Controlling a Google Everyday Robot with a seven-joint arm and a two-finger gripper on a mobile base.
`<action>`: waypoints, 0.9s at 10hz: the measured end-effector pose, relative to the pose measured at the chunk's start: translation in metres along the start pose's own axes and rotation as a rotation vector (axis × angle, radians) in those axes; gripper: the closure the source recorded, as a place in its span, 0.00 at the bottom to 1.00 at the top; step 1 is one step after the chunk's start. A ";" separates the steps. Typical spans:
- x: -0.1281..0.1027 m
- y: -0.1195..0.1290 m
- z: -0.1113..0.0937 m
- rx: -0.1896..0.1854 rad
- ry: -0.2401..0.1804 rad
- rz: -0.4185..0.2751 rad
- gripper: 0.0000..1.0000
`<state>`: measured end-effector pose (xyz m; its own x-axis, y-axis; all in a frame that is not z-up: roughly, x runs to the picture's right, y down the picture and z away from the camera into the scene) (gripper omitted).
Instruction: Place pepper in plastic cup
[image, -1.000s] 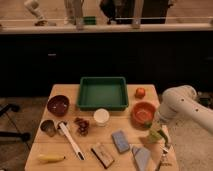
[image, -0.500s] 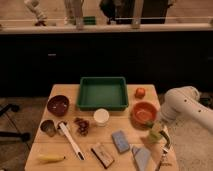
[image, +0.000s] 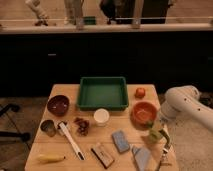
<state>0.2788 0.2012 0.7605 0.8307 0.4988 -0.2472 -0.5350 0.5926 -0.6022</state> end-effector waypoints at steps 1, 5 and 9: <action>0.000 0.000 0.000 0.000 0.000 -0.001 0.94; 0.000 0.000 0.000 0.000 0.000 -0.001 0.94; 0.000 0.000 0.000 0.000 0.000 0.000 0.99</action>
<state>0.2790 0.2014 0.7606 0.8310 0.4983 -0.2472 -0.5346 0.5925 -0.6026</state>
